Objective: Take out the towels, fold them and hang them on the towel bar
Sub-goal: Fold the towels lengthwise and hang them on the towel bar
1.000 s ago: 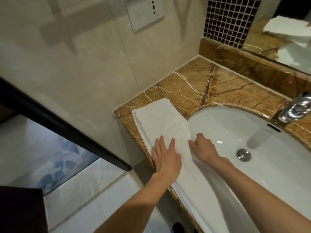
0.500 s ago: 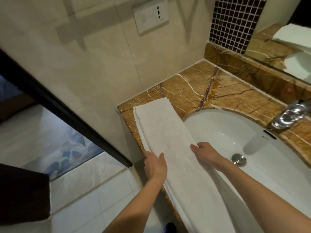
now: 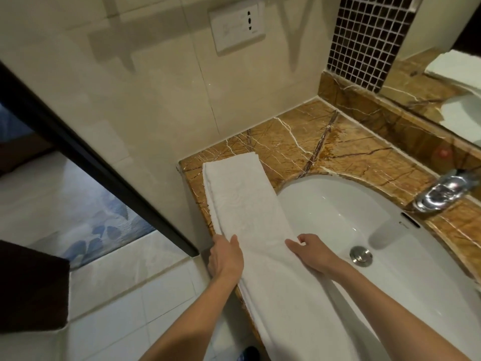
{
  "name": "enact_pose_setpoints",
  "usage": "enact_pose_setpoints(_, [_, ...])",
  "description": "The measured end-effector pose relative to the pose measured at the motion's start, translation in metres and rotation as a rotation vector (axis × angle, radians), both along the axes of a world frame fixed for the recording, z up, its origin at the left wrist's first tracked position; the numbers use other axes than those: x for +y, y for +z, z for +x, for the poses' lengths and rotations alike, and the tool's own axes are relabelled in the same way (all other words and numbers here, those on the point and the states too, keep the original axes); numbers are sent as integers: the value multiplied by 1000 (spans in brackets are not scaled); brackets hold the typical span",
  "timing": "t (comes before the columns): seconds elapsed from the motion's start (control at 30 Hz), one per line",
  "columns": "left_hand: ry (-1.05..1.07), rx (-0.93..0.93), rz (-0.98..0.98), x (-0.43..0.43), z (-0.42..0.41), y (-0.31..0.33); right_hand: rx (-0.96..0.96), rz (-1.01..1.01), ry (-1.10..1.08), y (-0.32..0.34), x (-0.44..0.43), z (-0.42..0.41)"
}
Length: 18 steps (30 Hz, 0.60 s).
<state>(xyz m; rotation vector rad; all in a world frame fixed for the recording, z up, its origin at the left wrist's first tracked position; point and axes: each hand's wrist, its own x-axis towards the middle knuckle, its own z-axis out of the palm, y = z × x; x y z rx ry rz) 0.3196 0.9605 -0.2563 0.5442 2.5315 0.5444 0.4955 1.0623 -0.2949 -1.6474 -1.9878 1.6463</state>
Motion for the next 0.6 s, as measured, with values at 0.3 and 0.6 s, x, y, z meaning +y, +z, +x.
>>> enact_pose_setpoints(0.3, [-60,-161,56,-27,22,1,-47,-13,-82,-25,-17,22])
enact_pose_setpoints(0.6, [-98,-236,64,-33,23,3,-35,149,-109,-24,-26,15])
